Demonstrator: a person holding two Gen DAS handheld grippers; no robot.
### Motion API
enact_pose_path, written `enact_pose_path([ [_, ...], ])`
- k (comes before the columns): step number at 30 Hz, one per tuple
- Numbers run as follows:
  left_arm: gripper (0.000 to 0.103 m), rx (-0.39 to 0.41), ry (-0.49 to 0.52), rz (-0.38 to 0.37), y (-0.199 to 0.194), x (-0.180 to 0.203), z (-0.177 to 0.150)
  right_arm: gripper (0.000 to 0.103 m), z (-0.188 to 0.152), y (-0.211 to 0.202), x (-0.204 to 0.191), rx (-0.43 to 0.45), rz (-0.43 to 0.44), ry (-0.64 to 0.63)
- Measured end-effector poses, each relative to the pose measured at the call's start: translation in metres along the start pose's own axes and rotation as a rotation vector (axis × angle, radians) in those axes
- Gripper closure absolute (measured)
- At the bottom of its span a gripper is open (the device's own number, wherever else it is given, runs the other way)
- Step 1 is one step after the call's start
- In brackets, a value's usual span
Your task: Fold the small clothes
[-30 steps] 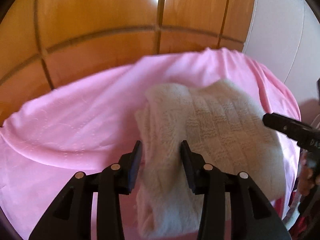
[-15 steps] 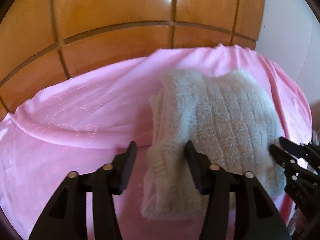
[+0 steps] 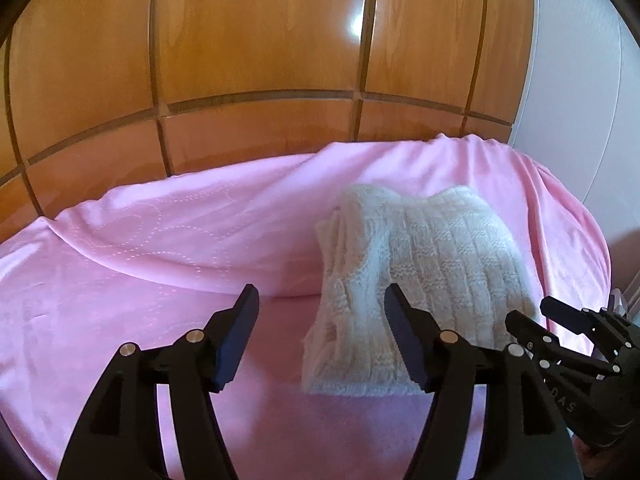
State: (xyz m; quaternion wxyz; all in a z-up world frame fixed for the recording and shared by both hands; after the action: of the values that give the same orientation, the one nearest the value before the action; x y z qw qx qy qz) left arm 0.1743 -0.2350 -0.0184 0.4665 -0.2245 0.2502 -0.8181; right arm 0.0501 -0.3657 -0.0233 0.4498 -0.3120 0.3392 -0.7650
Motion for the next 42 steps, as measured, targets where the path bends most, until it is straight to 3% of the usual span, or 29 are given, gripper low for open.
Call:
enact_pose_path([
  [3, 0.031, 0.018, -0.008, 0.010, -0.010, -0.002, 0.000, 0.037, 0.002, -0.008, 0.004, 0.022, -0.033, 0.036],
  [6, 0.028, 0.027, -0.019, 0.027, -0.017, -0.005, -0.001, 0.034, 0.004, -0.019, 0.008, 0.054, -0.069, 0.060],
  [8, 0.025, 0.035, -0.030, 0.030, -0.022, -0.006, -0.003, 0.021, 0.006, -0.027, 0.010, 0.074, -0.097, 0.082],
  [12, 0.020, 0.048, -0.034, 0.047, -0.031, -0.009, -0.007, 0.012, 0.006, -0.037, 0.012, 0.103, -0.136, 0.122],
  [18, 0.010, 0.059, -0.054, 0.087, -0.040, -0.022, -0.011, 0.008, 0.001, -0.044, 0.005, 0.101, -0.169, 0.136],
  [42, 0.003, 0.054, -0.043, 0.114, -0.045, -0.022, -0.018, 0.005, 0.000, -0.046, -0.009, 0.128, -0.171, 0.120],
])
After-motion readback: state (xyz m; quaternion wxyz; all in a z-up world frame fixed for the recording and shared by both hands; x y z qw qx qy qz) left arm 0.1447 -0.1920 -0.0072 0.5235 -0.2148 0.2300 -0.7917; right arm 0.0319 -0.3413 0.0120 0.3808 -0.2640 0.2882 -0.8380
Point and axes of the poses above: each gripper's, at about its wrist camera, not at the fingertips, and y roughly the way its jaws point, x to its right, z to its top, the point moved 7 cm from there along y, roughly the way its jaws point, and after that the axes turned 5 degrees about -z, right-handed, at the moved point
